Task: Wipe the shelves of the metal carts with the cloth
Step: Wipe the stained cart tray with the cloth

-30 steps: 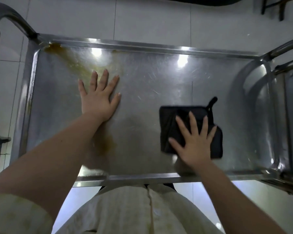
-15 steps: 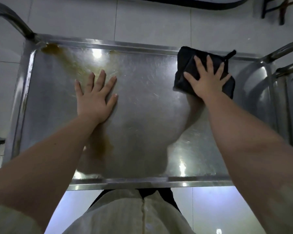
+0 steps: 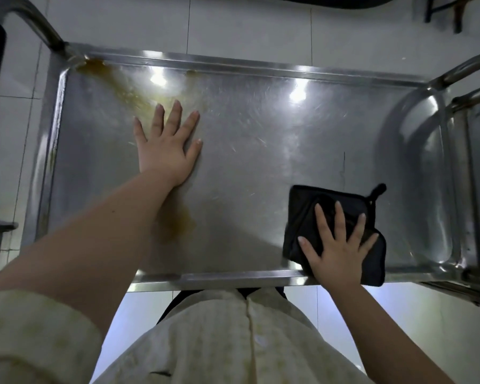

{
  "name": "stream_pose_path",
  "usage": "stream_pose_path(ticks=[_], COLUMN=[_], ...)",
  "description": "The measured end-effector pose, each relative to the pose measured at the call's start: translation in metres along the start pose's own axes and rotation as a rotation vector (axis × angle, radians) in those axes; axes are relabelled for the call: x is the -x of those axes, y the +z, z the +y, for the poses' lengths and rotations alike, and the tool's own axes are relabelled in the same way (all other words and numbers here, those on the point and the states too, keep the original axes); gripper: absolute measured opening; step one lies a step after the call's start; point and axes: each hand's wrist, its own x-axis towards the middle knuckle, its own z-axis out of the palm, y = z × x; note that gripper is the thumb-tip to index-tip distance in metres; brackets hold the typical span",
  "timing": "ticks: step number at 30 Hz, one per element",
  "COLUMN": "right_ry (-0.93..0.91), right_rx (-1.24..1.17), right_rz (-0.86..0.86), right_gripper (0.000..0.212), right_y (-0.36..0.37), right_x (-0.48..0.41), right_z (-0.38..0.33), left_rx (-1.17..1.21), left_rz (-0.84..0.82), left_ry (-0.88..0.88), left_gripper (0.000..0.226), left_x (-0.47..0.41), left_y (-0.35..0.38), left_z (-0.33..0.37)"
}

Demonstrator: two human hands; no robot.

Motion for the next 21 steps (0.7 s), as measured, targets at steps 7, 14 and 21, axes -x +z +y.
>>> stream_pose_path(ticks=[7,14,21], right_ry=[-0.324,-0.374,-0.144], right_rx=[0.032,-0.081,-0.313], right_rz=[0.027,0.007,0.014], right_gripper=[0.075,0.066,0.052], right_y=[0.002,-0.016,-0.022], right_x=[0.009,0.002,-0.054], right_z=[-0.144,-0.166,-0.071], left_rx=[-0.012,0.147,0.183], left_rz=[-0.051,-0.034,-0.123], left_ry=[0.009,0.067,0.107], left_gripper=[0.059,0.057,0.061], left_x=[-0.001,0.02,0.136], left_y=[-0.005,-0.036,0.001], left_z=[-0.002,0.0,0.105])
